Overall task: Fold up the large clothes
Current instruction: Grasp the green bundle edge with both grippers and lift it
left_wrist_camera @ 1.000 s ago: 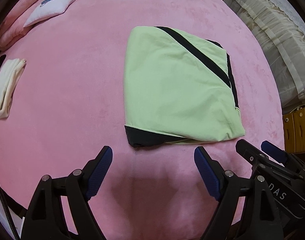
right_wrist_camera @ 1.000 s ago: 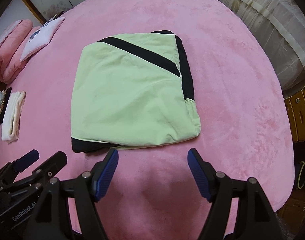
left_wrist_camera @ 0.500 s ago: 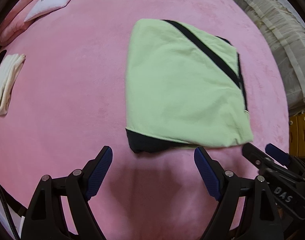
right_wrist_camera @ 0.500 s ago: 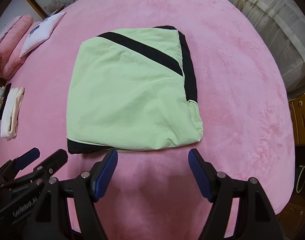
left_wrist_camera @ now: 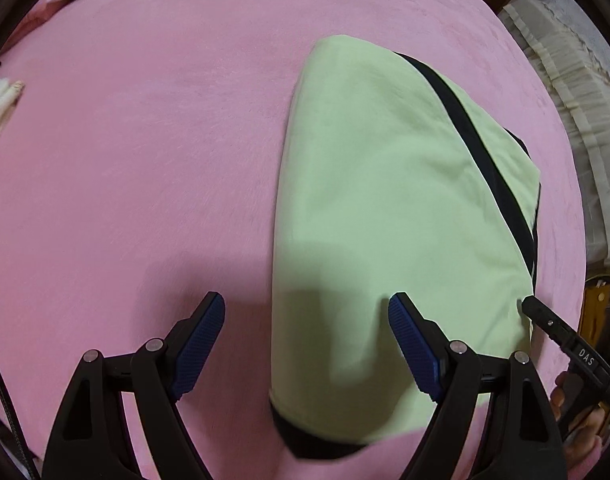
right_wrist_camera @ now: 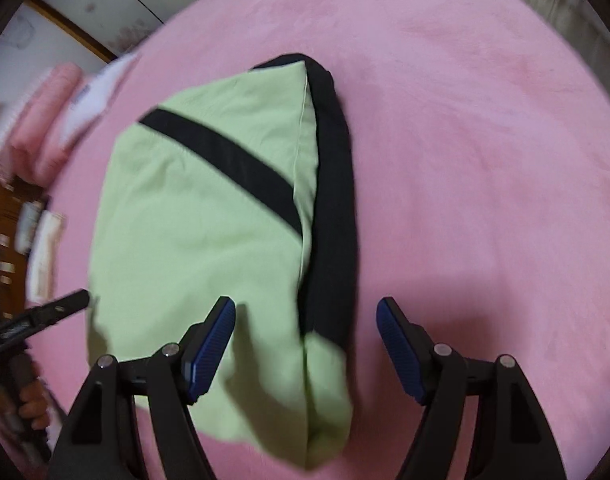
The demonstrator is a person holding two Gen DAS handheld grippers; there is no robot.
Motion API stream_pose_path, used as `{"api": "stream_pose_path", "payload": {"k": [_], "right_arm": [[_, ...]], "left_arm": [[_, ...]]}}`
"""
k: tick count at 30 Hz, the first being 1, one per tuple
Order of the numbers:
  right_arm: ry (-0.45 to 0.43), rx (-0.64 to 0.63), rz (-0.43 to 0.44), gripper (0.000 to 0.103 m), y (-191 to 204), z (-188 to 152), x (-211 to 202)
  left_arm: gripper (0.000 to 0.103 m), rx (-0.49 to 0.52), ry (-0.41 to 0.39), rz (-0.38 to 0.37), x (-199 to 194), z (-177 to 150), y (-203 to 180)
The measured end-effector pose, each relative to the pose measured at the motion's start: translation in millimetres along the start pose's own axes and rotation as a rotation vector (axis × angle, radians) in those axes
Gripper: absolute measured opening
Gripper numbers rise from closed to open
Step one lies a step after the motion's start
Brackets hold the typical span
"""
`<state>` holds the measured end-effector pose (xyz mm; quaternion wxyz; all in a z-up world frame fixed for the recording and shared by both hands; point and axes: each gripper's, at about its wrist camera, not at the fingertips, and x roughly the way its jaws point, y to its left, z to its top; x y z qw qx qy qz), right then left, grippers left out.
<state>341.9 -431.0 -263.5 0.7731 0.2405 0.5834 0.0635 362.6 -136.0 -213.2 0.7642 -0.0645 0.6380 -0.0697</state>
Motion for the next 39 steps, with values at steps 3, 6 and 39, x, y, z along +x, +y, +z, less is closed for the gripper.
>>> {"api": "stream_pose_path", "payload": {"k": [3,6,39], "right_arm": [[0.000,-0.003,0.083,0.073,-11,5,14],[-0.019,-0.014,0.158,0.075,-18,6,23],[0.004,0.010,0.390,0.007,62,-7,-37]], "left_arm": [[0.083,0.001,-0.014,-0.010,12,10,2],[0.083,-0.006,-0.033,-0.057,23,20,2],[0.021,-0.080,-0.271,-0.100,-53,-39,-2]]}}
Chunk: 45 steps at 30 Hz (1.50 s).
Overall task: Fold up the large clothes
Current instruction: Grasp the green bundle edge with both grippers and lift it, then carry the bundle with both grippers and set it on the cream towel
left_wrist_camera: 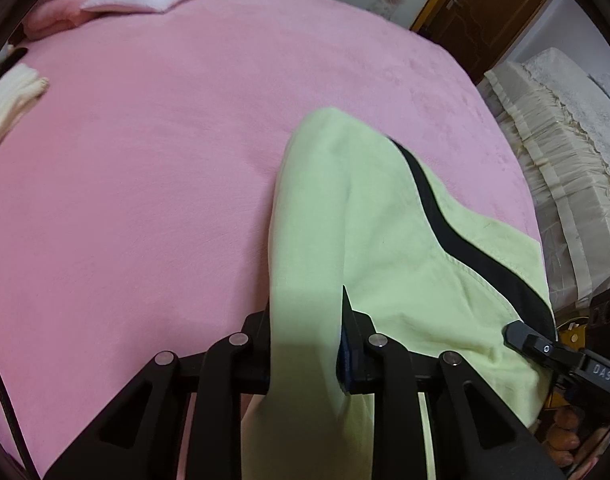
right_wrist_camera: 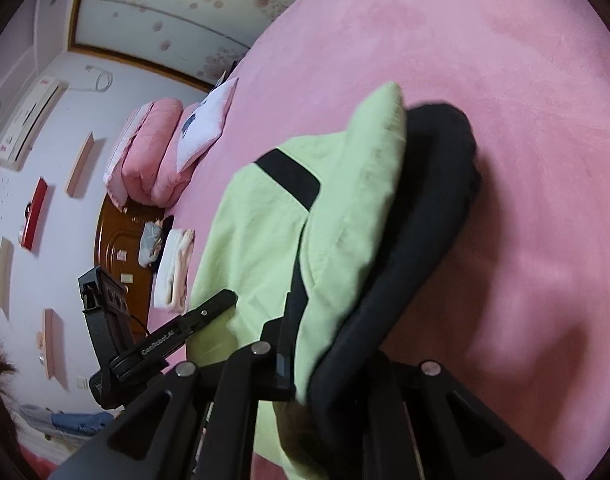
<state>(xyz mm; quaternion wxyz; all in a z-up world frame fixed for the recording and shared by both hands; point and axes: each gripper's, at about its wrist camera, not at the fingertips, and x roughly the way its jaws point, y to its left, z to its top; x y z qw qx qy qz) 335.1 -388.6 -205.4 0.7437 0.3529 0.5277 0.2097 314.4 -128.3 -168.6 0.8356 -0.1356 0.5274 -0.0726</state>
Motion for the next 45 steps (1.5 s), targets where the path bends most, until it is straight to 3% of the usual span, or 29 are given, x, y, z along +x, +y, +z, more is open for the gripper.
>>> {"api": "stream_pose_path", "payload": {"k": [5,12,19,24,26,27,29,30,31,33,35,38,41,45], "right_arm": [[0.019,-0.045,-0.018,0.007,56,-31,2],[0.063,-0.187,0.029,0.007,180,-74,72],[0.138,-0.273,0.142,0.007,319,-90,204],[0.173,-0.347,0.280,0.007,419,-88,292],[0.153,-0.405,0.322,0.007,460,-82,327],[0.139,-0.436,0.344,0.007,480,-78,347],[0.101,-0.494,0.419,0.007,523,-64,394],[0.077,-0.543,0.470,0.007,541,-60,421],[0.064,-0.588,0.482,0.006,555,-60,446],[0.098,-0.626,0.424,0.006,574,-61,508],[0.124,-0.565,0.356,0.007,571,-55,549],[0.103,-0.410,0.409,0.007,545,-43,544],[0.105,-0.377,0.379,0.007,528,-37,532],[0.126,-0.348,0.299,0.007,501,-25,512]], "left_arm": [[0.021,-0.082,-0.024,-0.010,-48,-20,30],[0.021,-0.154,-0.087,0.049,-127,-19,158],[0.020,-0.240,-0.195,0.199,-219,30,347],[0.016,-0.222,-0.360,0.348,-281,86,455],[0.010,-0.216,-0.431,0.379,-294,110,497],[0.002,-0.194,-0.475,0.394,-300,127,521],[0.002,-0.138,-0.580,0.411,-306,159,557],[0.002,-0.133,-0.588,0.430,-306,177,579],[0.002,-0.147,-0.566,0.428,-302,193,601],[0.002,-0.193,-0.500,0.397,-299,208,651],[0.003,-0.236,-0.390,0.341,-282,212,677],[0.008,-0.271,-0.239,0.295,-250,199,702],[0.020,-0.315,-0.142,0.282,-235,170,726],[0.052,-0.405,-0.051,0.147,-205,149,740]]}}
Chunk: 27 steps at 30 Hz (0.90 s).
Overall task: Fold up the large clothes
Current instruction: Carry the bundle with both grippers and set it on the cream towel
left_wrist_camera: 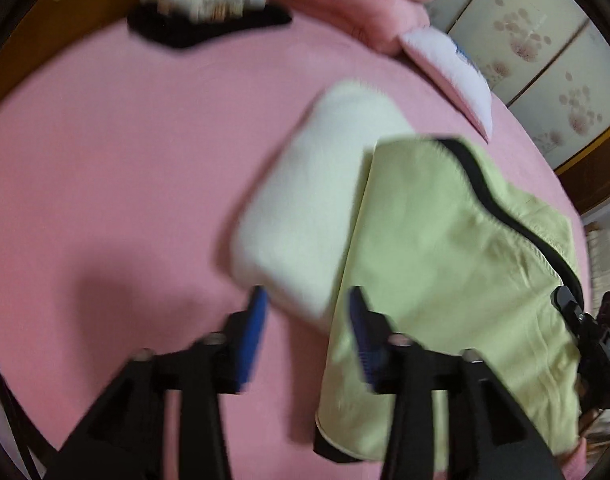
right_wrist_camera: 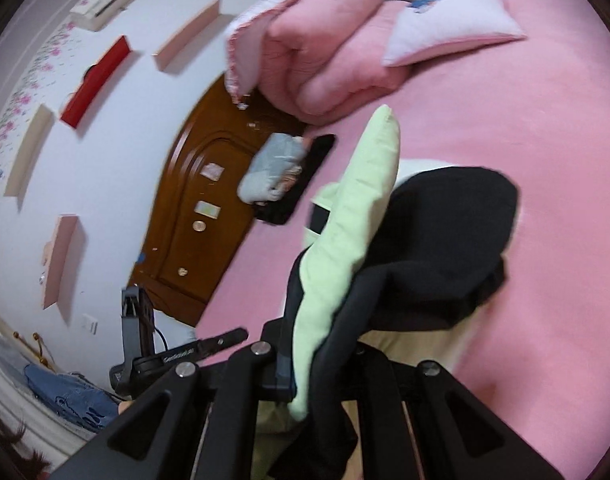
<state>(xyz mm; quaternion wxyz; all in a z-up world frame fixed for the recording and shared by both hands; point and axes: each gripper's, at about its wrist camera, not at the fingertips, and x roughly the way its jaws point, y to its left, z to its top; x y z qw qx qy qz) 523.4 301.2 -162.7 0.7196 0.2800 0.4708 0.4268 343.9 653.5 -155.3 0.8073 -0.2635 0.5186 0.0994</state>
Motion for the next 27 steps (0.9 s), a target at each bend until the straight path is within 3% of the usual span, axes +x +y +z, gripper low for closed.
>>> {"api": "stream_pose_path", "payload": {"k": [3,6,8,12,14,17,21,25,27], "right_arm": [[0.025,-0.011,-0.068,0.007,-21,-10,-24],[0.065,0.003,-0.162,0.007,-55,-16,-35],[0.084,0.026,-0.196,0.007,-72,-20,-37],[0.109,0.047,-0.208,0.007,-93,-25,-36],[0.117,0.032,-0.215,0.007,-92,-25,-33],[0.127,0.032,-0.215,0.007,-93,-26,-35],[0.124,0.004,-0.211,0.007,-82,-22,-29],[0.105,-0.043,-0.178,0.007,-63,-20,-33],[0.079,-0.074,-0.167,0.007,-49,-19,-37]], "left_arm": [[0.055,0.036,0.069,-0.052,20,-17,-4],[0.074,0.085,0.176,-0.128,47,-26,-17],[0.074,0.106,0.216,-0.165,59,-30,-24],[0.074,0.047,0.289,-0.290,83,-28,-24],[0.074,-0.019,0.341,-0.391,100,-28,-18],[0.072,-0.096,0.376,-0.404,120,-31,-12],[0.054,-0.112,0.264,-0.366,102,-46,-18],[0.032,-0.040,0.092,-0.252,68,-62,-35],[0.027,-0.013,0.030,-0.197,51,-65,-47]]}}
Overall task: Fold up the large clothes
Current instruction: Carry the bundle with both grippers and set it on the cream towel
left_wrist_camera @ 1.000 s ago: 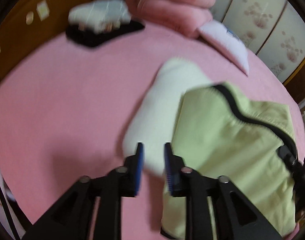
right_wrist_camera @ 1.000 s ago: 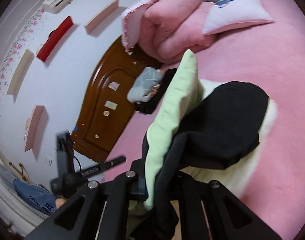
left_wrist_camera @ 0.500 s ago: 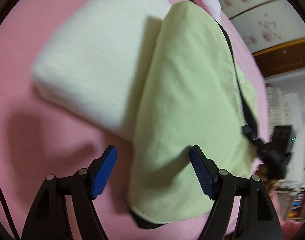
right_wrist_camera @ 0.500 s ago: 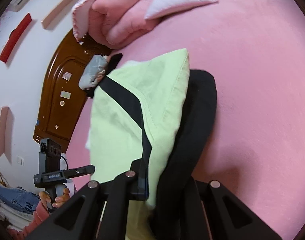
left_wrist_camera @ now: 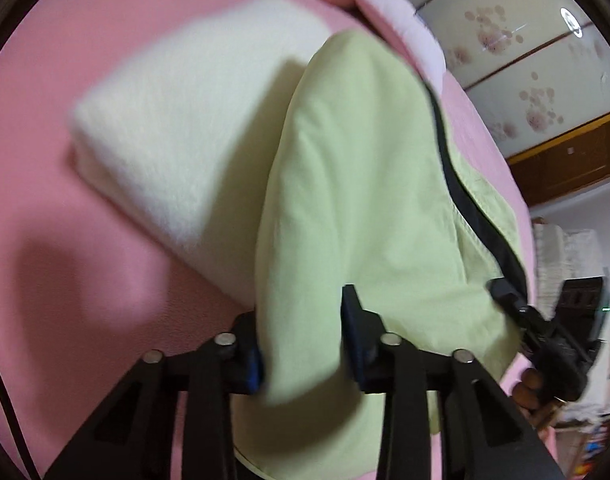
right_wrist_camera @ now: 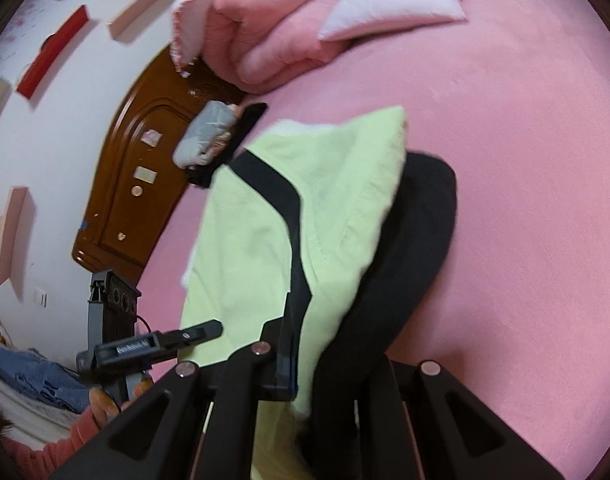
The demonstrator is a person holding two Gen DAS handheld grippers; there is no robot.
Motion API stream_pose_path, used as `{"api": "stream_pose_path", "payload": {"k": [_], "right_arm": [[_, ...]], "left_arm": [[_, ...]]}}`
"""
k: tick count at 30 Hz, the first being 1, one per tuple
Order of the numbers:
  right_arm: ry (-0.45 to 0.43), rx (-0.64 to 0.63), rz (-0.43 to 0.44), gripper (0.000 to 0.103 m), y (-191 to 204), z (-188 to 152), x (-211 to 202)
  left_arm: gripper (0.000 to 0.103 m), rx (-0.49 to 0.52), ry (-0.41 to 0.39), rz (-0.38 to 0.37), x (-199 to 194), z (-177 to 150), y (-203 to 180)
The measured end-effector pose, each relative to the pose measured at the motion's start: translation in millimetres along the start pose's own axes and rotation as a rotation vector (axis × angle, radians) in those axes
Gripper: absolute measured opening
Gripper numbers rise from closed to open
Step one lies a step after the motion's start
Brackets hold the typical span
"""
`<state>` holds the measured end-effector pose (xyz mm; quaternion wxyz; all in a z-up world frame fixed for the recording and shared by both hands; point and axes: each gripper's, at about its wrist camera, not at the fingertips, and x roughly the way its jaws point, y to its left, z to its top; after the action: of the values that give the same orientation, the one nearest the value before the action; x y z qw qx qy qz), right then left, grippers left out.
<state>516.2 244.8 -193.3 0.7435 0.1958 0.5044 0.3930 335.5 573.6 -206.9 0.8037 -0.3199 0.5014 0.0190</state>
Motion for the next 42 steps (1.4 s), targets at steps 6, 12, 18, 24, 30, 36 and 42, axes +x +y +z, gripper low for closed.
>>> {"api": "stream_pose_path", "payload": {"k": [6,12,18,24,30,36,42], "right_arm": [[-0.084,-0.091,0.030,0.007,41,22,-18],[-0.147,-0.161,0.076,0.007,78,51,9],[-0.186,-0.105,0.094,0.007,74,74,75],[-0.107,-0.064,-0.051,0.012,36,42,131],[-0.046,-0.002,-0.005,0.013,19,17,123],[-0.064,0.082,-0.005,0.015,13,-1,108],[-0.088,0.093,-0.048,0.033,10,-21,80]], "left_arm": [[0.021,0.121,-0.200,0.076,-59,20,-34],[0.020,0.183,-0.302,0.150,-93,76,-39],[0.020,0.264,-0.376,0.283,-68,123,-31],[0.042,0.201,-0.297,0.323,-2,144,34],[0.047,0.294,-0.285,0.257,2,151,40],[0.073,0.222,-0.312,0.324,2,149,47],[0.087,0.055,-0.418,0.372,-6,116,51]]}}
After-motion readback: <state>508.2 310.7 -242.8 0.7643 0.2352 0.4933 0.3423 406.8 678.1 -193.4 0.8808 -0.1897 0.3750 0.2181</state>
